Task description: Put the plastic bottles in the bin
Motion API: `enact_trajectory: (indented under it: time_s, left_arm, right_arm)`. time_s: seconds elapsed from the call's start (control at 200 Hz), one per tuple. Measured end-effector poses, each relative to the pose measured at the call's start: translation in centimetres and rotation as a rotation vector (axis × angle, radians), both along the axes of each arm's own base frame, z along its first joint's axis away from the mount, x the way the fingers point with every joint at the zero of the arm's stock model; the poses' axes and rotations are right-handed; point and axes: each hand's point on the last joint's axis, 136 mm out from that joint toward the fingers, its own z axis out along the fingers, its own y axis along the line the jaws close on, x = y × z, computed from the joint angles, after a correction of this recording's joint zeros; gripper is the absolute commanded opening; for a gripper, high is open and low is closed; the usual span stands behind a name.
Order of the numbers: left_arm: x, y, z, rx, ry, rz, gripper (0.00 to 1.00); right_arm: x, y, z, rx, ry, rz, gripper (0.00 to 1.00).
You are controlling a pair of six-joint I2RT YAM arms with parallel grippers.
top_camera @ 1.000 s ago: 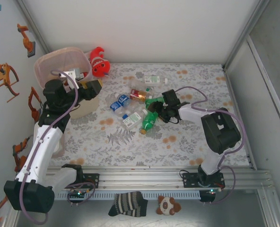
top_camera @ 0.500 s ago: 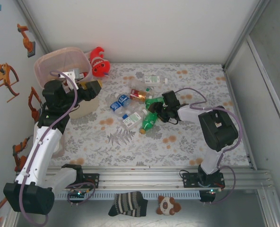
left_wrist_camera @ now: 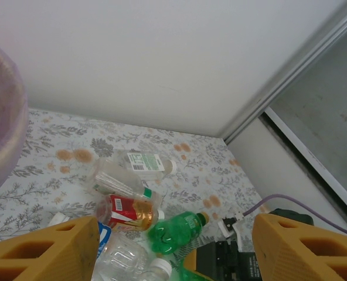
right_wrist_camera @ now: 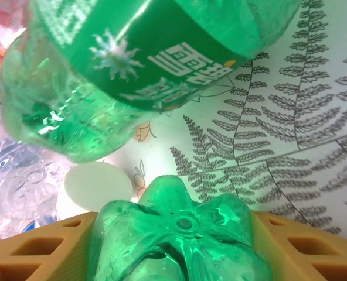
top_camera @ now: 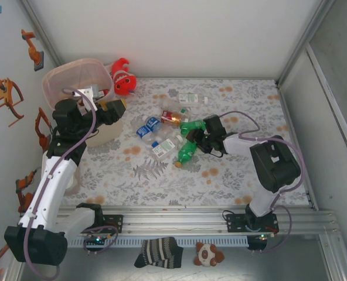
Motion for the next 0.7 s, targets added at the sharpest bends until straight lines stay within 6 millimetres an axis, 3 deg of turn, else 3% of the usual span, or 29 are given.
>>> enact_trajectory:
  time_s: [0.1,0.401,0.701]
  left_arm:
    - [0.1,0.0,-0.1,0.003,0.003,-0.002,0.68]
    - [-0.1,-0.5,0.2,0.035,-0.046,-0.04,0.67]
    - [-0.8,-3.8,0.3,0.023,-0.093,-0.236,0.67]
  right_arm:
    - [0.0,-0.4,2.1,-0.014,-0.067,0.018,0.57]
    - [-0.3,-0.8,12.0,-0.086,-0.447,0.211,0.57]
    - [-2.7,1.4,21.6,-0.114,-0.863,0.552,0.52]
